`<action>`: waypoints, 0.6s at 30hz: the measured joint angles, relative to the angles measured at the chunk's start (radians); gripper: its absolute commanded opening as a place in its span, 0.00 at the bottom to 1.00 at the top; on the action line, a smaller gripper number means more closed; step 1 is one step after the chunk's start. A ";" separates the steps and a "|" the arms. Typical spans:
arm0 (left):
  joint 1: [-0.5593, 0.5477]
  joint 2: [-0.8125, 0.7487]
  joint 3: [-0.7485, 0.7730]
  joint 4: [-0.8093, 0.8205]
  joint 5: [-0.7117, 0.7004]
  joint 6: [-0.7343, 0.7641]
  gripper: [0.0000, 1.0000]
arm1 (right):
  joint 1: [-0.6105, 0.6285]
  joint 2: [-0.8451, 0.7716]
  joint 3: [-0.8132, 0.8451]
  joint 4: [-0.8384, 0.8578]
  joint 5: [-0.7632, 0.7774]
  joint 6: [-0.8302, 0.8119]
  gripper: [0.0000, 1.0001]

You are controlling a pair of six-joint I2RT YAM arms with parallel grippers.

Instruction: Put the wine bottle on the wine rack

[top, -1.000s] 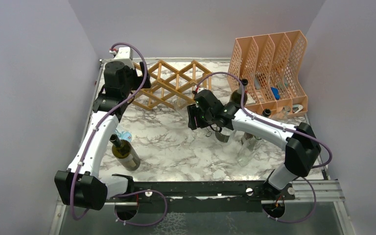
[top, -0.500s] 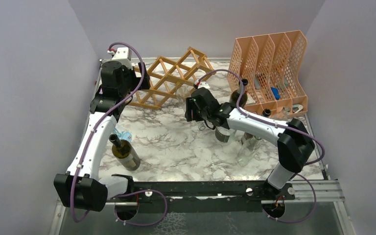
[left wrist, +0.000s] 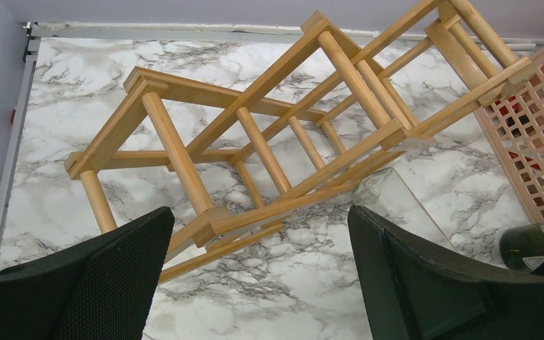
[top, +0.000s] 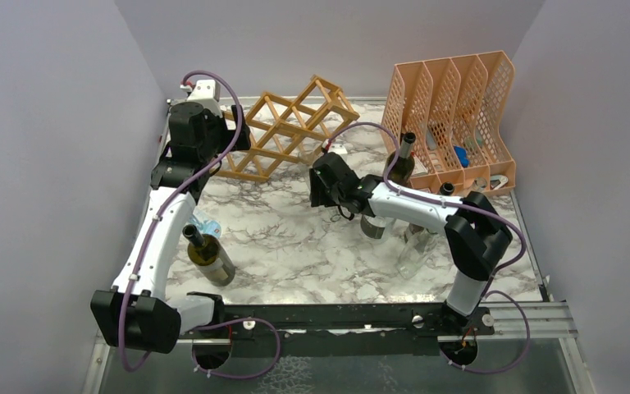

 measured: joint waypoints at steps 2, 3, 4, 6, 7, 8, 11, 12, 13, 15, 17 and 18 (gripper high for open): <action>0.001 0.011 0.000 0.000 -0.006 0.000 0.99 | 0.000 0.000 0.000 0.008 0.008 0.000 0.01; 0.002 0.016 0.000 0.000 -0.009 0.000 0.97 | 0.000 0.000 0.000 0.010 0.010 0.000 0.01; 0.003 0.025 0.000 0.000 -0.014 0.000 0.95 | 0.000 0.000 0.000 0.012 0.013 0.000 0.01; 0.008 0.046 0.000 0.000 -0.028 -0.003 0.90 | 0.000 -0.003 -0.004 0.022 0.023 0.000 0.01; 0.011 0.059 0.000 0.000 -0.033 -0.006 0.87 | 0.000 -0.008 -0.009 0.027 0.026 0.000 0.01; 0.013 0.074 0.000 0.000 -0.040 -0.010 0.83 | 0.000 -0.012 -0.013 0.031 0.028 0.000 0.01; 0.019 0.113 0.000 -0.002 -0.064 -0.031 0.71 | 0.000 -0.036 -0.029 0.038 0.036 -0.001 0.01; 0.022 0.127 0.000 -0.002 -0.074 -0.041 0.66 | 0.000 -0.045 -0.034 0.040 0.039 -0.001 0.01; 0.025 0.139 0.001 -0.002 -0.082 -0.049 0.63 | 0.000 -0.053 -0.037 0.042 0.042 -0.001 0.01; 0.032 0.163 0.006 -0.005 -0.095 -0.070 0.57 | 0.000 -0.061 -0.038 0.049 0.047 -0.001 0.01; 0.040 0.183 0.017 -0.006 -0.101 -0.085 0.50 | 0.000 -0.061 -0.039 0.060 0.050 -0.002 0.01; 0.044 0.192 0.023 -0.006 -0.101 -0.093 0.46 | 0.000 -0.061 -0.042 0.064 0.050 -0.003 0.01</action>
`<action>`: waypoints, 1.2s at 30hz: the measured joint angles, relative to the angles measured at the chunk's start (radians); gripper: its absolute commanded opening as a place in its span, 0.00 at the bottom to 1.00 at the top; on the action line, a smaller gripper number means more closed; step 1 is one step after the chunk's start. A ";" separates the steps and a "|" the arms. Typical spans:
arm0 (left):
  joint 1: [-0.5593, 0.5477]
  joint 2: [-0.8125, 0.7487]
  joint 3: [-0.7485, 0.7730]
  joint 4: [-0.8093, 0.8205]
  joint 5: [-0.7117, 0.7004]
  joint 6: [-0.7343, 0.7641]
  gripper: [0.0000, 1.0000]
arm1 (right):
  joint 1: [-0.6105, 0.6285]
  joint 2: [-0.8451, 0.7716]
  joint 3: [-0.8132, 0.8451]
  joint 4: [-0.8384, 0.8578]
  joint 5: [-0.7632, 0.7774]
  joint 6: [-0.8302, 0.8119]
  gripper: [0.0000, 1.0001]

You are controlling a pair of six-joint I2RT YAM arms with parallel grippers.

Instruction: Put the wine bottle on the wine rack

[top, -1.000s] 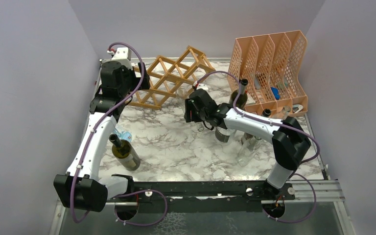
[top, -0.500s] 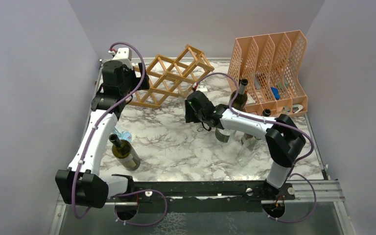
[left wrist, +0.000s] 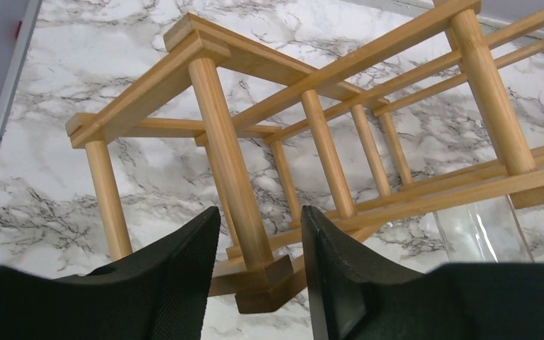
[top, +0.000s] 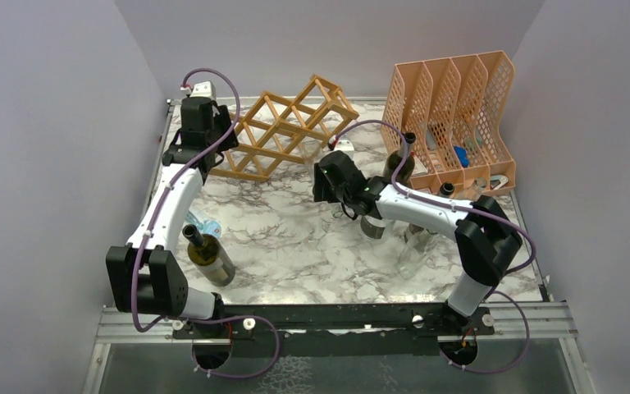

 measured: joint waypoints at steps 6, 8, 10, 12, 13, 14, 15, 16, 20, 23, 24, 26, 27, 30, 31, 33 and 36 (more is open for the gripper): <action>0.008 0.018 0.019 -0.002 0.003 -0.027 0.27 | 0.000 -0.001 -0.022 0.021 -0.001 -0.020 0.01; 0.010 0.018 0.026 -0.013 0.003 -0.033 0.18 | 0.000 -0.001 -0.022 0.027 -0.003 -0.028 0.01; 0.013 0.017 0.031 -0.026 0.016 -0.032 0.11 | 0.000 -0.001 -0.022 0.037 -0.007 -0.033 0.01; 0.018 0.015 0.039 -0.045 0.032 -0.030 0.02 | 0.000 -0.001 -0.022 0.043 -0.011 -0.036 0.01; 0.021 0.014 0.043 -0.056 0.040 -0.030 0.02 | 0.000 -0.001 -0.022 0.044 -0.014 -0.039 0.01; 0.023 0.014 0.047 -0.067 0.047 -0.030 0.01 | 0.000 -0.001 -0.022 0.044 -0.018 -0.040 0.01; 0.027 0.013 0.049 -0.077 0.055 -0.031 0.01 | -0.001 -0.001 -0.022 0.044 -0.021 -0.040 0.01; 0.029 0.011 0.055 -0.092 0.061 -0.031 0.00 | -0.001 -0.001 -0.022 0.044 -0.026 -0.041 0.01; 0.040 0.004 0.079 -0.160 0.084 -0.032 0.00 | -0.002 -0.001 -0.022 0.043 -0.037 -0.042 0.01; 0.040 0.003 0.109 -0.204 0.097 -0.032 0.00 | -0.002 0.000 -0.028 0.049 -0.042 -0.043 0.01; 0.040 0.002 0.116 -0.215 0.102 -0.033 0.01 | -0.002 0.000 -0.032 0.055 -0.043 -0.044 0.01; 0.040 -0.007 0.120 -0.231 0.108 -0.035 0.11 | -0.002 0.001 -0.045 0.078 -0.047 -0.050 0.01; 0.040 -0.013 0.120 -0.239 0.111 -0.036 0.12 | -0.002 0.003 -0.050 0.092 -0.048 -0.053 0.01; 0.040 -0.029 0.114 -0.252 0.118 -0.039 0.17 | -0.002 0.019 -0.070 0.154 -0.049 -0.062 0.01; 0.040 -0.033 0.109 -0.253 0.118 -0.039 0.22 | -0.002 0.025 -0.079 0.182 -0.048 -0.066 0.01; 0.042 -0.042 0.092 -0.254 0.118 -0.039 0.33 | -0.002 0.036 -0.101 0.245 -0.047 -0.077 0.01; 0.045 -0.043 0.074 -0.257 0.118 -0.034 0.42 | -0.004 0.053 -0.123 0.326 -0.040 -0.087 0.01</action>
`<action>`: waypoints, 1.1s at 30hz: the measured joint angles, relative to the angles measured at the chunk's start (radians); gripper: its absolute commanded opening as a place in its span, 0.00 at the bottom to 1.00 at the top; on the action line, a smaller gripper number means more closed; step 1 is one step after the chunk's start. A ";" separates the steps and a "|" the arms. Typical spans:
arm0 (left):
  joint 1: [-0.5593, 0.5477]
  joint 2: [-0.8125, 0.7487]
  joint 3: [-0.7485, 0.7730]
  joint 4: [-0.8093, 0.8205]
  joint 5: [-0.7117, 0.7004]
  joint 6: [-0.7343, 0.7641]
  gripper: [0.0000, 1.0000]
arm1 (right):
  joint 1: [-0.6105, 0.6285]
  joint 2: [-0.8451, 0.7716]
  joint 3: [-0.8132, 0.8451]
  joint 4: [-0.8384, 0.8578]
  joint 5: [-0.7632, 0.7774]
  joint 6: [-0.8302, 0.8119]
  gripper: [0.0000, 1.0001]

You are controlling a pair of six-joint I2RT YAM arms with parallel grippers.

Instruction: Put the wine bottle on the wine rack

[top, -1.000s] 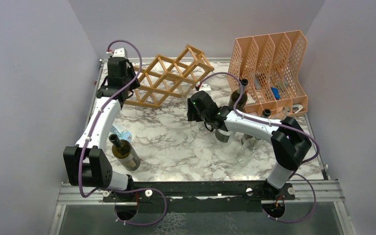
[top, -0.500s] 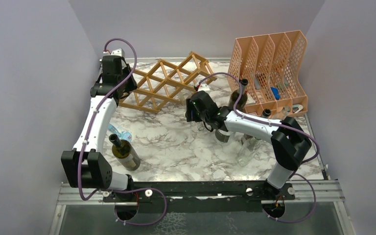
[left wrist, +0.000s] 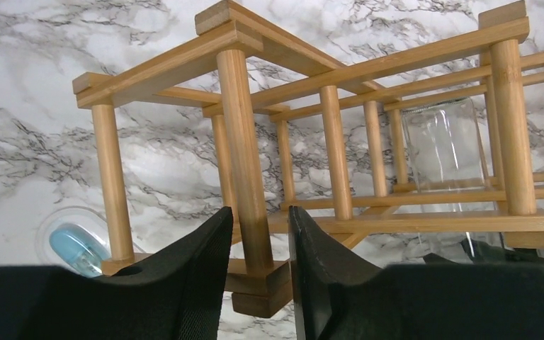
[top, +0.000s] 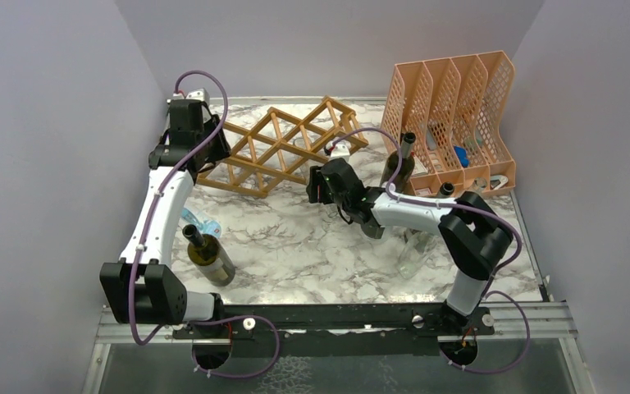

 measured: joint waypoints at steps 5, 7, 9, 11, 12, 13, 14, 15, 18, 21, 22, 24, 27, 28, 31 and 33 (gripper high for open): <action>0.000 -0.004 -0.012 0.001 0.000 0.004 0.54 | -0.002 0.024 -0.002 0.055 0.015 -0.010 0.01; 0.000 -0.006 -0.013 0.001 0.000 0.010 0.60 | -0.003 0.035 0.001 0.070 0.018 -0.016 0.01; 0.000 -0.010 -0.013 0.001 0.000 0.016 0.65 | -0.003 0.050 0.007 0.084 0.018 -0.023 0.01; 0.000 -0.019 -0.013 0.001 0.000 0.023 0.68 | -0.002 0.065 0.014 0.095 0.017 -0.026 0.01; 0.000 -0.026 -0.013 0.001 0.000 0.026 0.69 | -0.002 0.075 0.021 0.099 0.016 -0.028 0.01; 0.000 -0.034 -0.012 0.001 0.000 0.030 0.69 | -0.002 0.082 0.025 0.101 0.016 -0.029 0.01; 0.000 -0.042 -0.012 0.001 0.000 0.035 0.70 | -0.002 0.087 0.027 0.104 0.016 -0.031 0.01; 0.000 -0.050 -0.011 0.001 0.000 0.038 0.71 | -0.002 0.091 0.030 0.105 0.016 -0.032 0.01; 0.000 -0.070 -0.006 -0.001 0.000 0.044 0.72 | -0.002 0.105 0.043 0.106 0.018 -0.033 0.01; 0.000 -0.089 0.003 -0.003 0.000 0.047 0.73 | -0.002 0.124 0.065 0.105 0.028 -0.031 0.01; 0.000 -0.096 0.006 -0.005 0.000 0.048 0.73 | -0.002 0.132 0.077 0.103 0.035 -0.030 0.01; 0.000 -0.105 0.021 -0.013 0.000 0.048 0.74 | -0.002 0.149 0.099 0.102 0.047 -0.025 0.01; 0.000 -0.119 0.042 -0.013 0.000 0.049 0.75 | -0.003 0.167 0.127 0.097 0.061 -0.020 0.01; 0.000 -0.124 0.047 -0.014 0.000 0.049 0.75 | -0.003 0.169 0.132 0.096 0.066 -0.018 0.01; 0.000 -0.138 0.054 -0.013 0.000 0.053 0.75 | -0.007 0.171 0.139 0.094 0.071 -0.012 0.03; 0.000 -0.143 0.054 -0.014 0.000 0.056 0.75 | -0.009 0.172 0.139 0.097 0.070 -0.012 0.05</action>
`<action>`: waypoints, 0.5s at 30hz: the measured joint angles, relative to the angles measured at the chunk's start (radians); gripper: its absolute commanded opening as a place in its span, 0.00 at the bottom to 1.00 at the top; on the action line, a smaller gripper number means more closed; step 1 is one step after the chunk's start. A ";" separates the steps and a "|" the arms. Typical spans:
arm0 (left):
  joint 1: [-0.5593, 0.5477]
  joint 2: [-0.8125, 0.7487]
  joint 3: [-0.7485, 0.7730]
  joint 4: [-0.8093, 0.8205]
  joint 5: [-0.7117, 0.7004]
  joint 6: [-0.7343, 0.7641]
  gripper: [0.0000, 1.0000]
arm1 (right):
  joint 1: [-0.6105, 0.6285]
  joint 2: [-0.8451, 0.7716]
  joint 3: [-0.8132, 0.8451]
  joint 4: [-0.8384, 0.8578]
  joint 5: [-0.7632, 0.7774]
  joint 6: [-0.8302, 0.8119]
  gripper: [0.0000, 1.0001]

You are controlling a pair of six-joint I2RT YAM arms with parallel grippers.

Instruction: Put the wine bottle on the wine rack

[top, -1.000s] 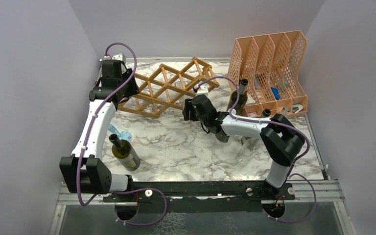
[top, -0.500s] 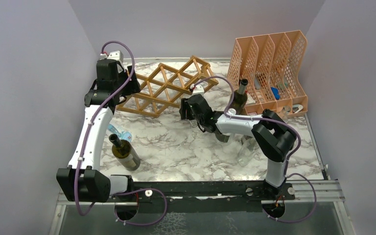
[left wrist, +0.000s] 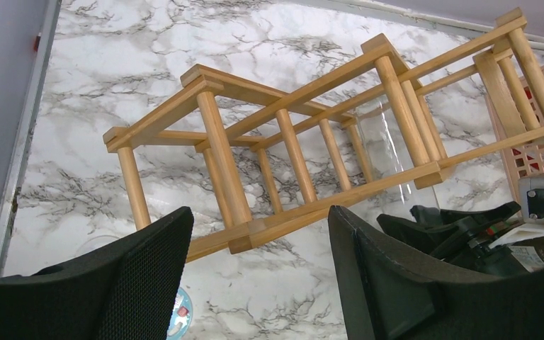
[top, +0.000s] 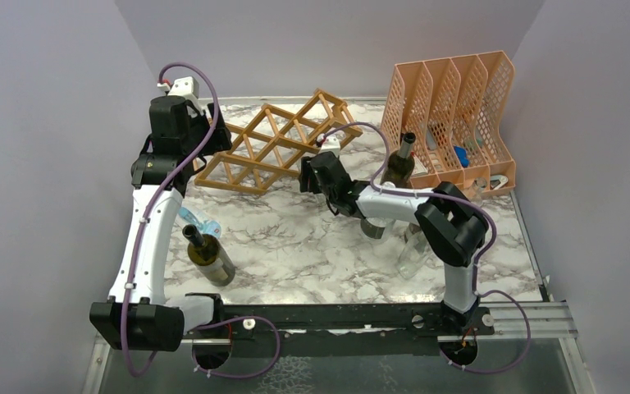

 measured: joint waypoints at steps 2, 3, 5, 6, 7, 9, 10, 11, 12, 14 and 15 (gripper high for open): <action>0.000 0.000 0.000 -0.002 0.000 0.003 0.75 | -0.007 0.000 0.000 0.006 -0.008 -0.001 0.07; 0.000 0.000 0.000 -0.003 0.000 0.003 0.75 | -0.011 0.001 0.000 0.009 -0.016 -0.003 0.08; 0.000 0.000 0.000 -0.008 0.001 0.004 0.75 | -0.019 0.004 0.000 0.014 -0.038 -0.005 0.10; 0.000 0.000 0.000 -0.008 0.001 0.004 0.75 | -0.021 0.006 0.000 0.019 -0.047 -0.007 0.11; 0.000 0.000 0.000 -0.009 0.001 0.004 0.75 | -0.026 0.010 0.002 0.023 -0.059 -0.010 0.13; 0.000 0.000 0.000 -0.010 0.001 0.005 0.76 | -0.032 0.022 0.014 0.023 -0.076 -0.012 0.17; 0.000 -0.001 0.000 -0.012 0.002 0.005 0.76 | -0.035 0.031 0.024 0.023 -0.084 -0.012 0.19; 0.000 -0.001 0.000 -0.012 0.003 0.006 0.76 | -0.037 0.042 0.038 0.021 -0.091 -0.013 0.22; 0.000 -0.001 0.000 -0.012 0.004 0.007 0.76 | -0.039 0.053 0.052 0.017 -0.096 -0.013 0.24; 0.000 -0.003 0.000 -0.012 0.006 0.008 0.76 | -0.042 0.068 0.068 0.014 -0.107 -0.014 0.28; 0.000 -0.005 0.000 -0.012 0.007 0.008 0.76 | -0.042 0.074 0.073 0.014 -0.112 -0.015 0.31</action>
